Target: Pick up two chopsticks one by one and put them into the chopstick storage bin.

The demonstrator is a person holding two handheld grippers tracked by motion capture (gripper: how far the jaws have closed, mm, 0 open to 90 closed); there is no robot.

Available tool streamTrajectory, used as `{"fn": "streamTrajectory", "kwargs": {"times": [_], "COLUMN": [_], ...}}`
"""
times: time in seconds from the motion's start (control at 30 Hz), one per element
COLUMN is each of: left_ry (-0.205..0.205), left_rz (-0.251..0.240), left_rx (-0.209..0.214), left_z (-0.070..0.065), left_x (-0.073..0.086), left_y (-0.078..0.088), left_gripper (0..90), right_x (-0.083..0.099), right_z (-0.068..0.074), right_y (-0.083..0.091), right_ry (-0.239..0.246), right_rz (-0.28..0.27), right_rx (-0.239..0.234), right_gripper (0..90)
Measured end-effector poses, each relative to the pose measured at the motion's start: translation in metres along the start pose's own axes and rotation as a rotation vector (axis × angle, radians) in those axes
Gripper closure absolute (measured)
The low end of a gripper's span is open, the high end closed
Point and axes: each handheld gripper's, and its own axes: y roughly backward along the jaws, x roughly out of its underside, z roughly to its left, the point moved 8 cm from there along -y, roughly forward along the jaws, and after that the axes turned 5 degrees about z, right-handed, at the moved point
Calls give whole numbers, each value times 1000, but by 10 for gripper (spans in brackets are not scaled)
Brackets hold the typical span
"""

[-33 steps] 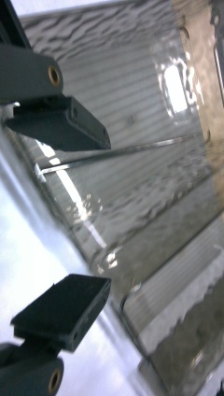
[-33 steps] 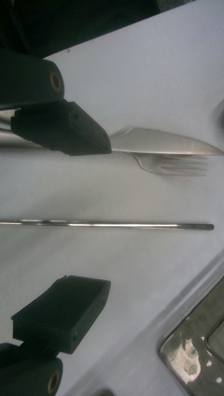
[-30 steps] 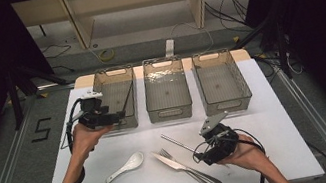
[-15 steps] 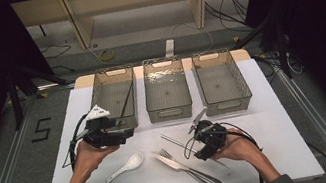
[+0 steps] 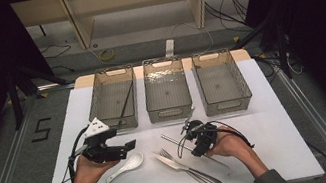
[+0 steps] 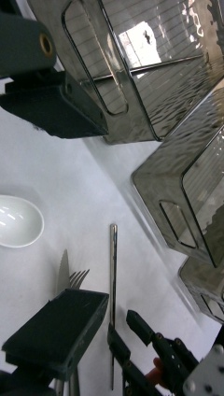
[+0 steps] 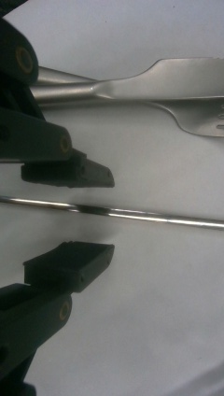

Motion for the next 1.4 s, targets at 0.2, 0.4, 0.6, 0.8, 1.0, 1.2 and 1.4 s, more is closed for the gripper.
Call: {"fn": "streamTrajectory", "kwargs": {"times": [0.2,0.4,0.6,0.8,1.0,1.2,1.4], "left_ry": [-6,-19,-20,-20,-24,-24,-31], "left_rz": [-12,-1,5,1,-4,-6,-4], "left_rx": [13,16,7,5,2,3,4], "left_z": [-7,-12,-10,-11,-11,-11,-12], "left_x": [6,11,12,12,11,11,11], "left_y": [4,3,3,4,4,4,4], "left_gripper": [156,156,156,156,156,156,156], "right_x": [-1,-2,-2,-2,-3,-3,-4], "right_z": [-2,-2,-1,-1,-1,-3,-2], "right_y": [-3,-5,-7,-9,-9,-9,-9], "right_ry": [4,0,2,10,3,-16,35], "right_rz": [24,30,39,49,62,70,88], "right_rx": [-2,-5,-1,7,10,-9,15], "right_gripper": [685,732,758,788,833,854,867]}}
